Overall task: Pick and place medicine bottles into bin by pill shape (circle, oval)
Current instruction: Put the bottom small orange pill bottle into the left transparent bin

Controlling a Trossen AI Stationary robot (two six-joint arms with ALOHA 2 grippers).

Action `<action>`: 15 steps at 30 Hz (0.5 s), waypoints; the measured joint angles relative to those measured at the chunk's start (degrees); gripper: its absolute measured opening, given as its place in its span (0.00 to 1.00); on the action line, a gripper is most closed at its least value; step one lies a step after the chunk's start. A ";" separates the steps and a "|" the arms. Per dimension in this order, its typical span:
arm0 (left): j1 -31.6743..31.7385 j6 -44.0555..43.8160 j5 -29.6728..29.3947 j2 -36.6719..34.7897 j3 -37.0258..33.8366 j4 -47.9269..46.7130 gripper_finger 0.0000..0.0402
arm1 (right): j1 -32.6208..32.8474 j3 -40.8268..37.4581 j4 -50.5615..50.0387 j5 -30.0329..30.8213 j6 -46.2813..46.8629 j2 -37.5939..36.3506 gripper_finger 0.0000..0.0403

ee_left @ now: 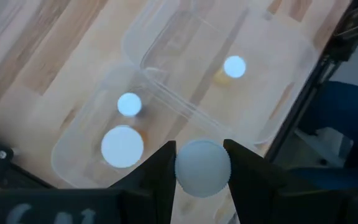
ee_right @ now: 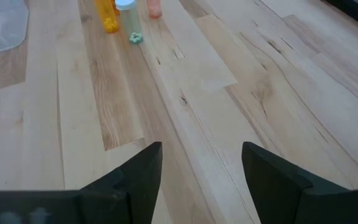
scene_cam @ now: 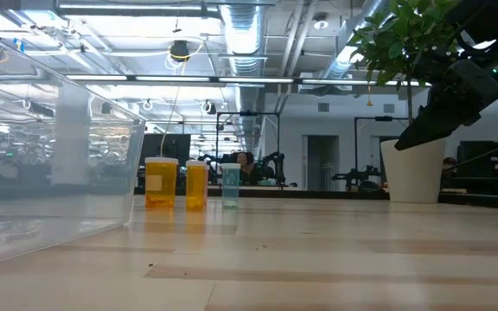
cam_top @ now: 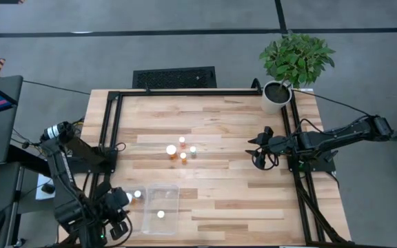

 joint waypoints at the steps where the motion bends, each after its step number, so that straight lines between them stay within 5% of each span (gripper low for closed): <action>1: -0.50 -0.63 -0.22 0.02 -0.88 0.38 0.29 | 0.00 0.00 0.00 0.00 0.00 0.00 0.58; 15: 0.72 1.38 1.24 0.09 -9.54 9.16 0.29 | -0.02 0.00 0.00 0.00 0.90 0.01 0.58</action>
